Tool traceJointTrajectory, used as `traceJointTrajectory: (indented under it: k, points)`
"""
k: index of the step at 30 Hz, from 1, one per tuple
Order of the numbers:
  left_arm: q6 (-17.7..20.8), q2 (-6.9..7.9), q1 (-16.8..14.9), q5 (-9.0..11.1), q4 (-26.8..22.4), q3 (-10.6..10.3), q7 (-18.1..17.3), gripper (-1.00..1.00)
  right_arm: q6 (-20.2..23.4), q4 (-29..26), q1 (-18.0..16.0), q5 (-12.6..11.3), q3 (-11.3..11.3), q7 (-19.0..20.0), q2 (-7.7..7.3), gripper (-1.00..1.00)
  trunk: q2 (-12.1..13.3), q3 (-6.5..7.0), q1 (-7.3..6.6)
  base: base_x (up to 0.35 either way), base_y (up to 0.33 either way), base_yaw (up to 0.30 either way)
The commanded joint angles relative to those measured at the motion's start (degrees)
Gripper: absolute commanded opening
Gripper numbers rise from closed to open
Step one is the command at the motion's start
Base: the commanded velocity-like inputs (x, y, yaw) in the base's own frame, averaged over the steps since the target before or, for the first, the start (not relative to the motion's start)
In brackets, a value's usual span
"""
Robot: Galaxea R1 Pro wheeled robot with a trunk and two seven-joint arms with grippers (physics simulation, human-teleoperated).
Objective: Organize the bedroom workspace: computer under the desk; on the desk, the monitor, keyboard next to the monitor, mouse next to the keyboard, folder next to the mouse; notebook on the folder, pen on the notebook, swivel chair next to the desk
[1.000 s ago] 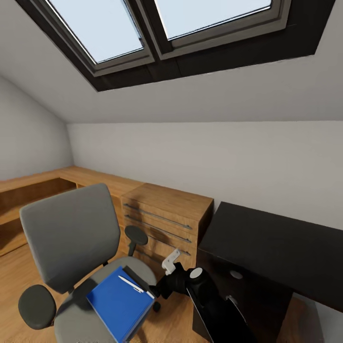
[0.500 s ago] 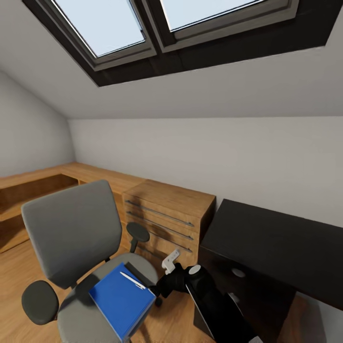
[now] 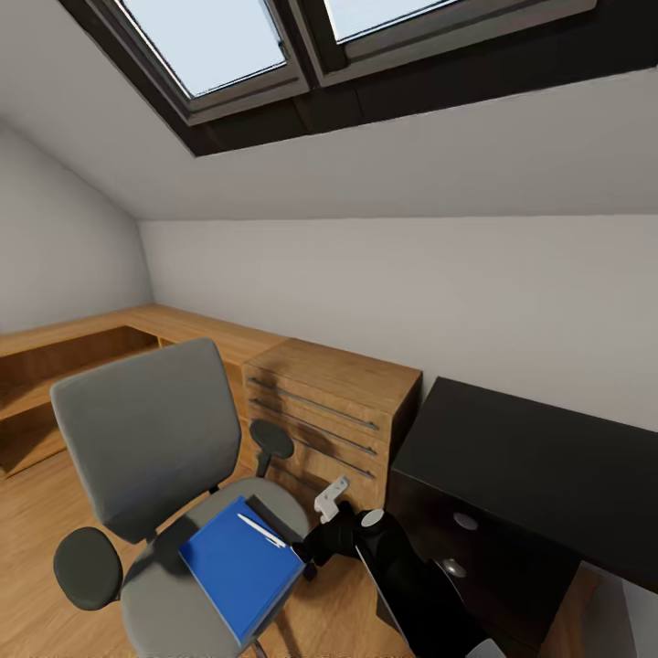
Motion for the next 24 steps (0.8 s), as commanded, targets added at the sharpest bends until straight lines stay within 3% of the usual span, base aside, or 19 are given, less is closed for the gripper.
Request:
traceJointTrajectory:
  k: [1, 11, 15, 24]
  points:
    - [-0.37, 0.08, 0.00, 0.60, -0.05, -0.48, -0.07, 1.00, 0.18, -0.04, -0.05, 0.57, 0.00, 0.38, 0.02, 1.00, -0.03, -0.15, 0.00, 0.000, 0.000, 0.077]
    - [-0.37, 0.08, 0.00, 0.67, 0.03, -0.46, -0.07, 1.00, 0.10, 0.10, -0.07, 0.40, 0.15, 0.18, 0.02, 1.00, -0.03, -1.05, 0.00, 0.000, 0.000, 0.060]
    - [-0.88, 1.31, -0.14, 0.52, 0.69, 0.06, 1.12, 1.00, 0.00, -0.79, -1.18, -0.41, 0.14, 0.55, 0.02, 1.00, -0.03, -1.05, 0.00, 0.000, 0.000, 0.000]
    - [-0.88, 1.31, -0.14, 0.52, 1.43, 0.06, 1.12, 1.00, 0.00, -1.70, -1.18, -0.41, 0.14, 0.55, 0.02, 1.00, -0.03, -1.05, 0.00, 0.000, 0.000, 0.000]
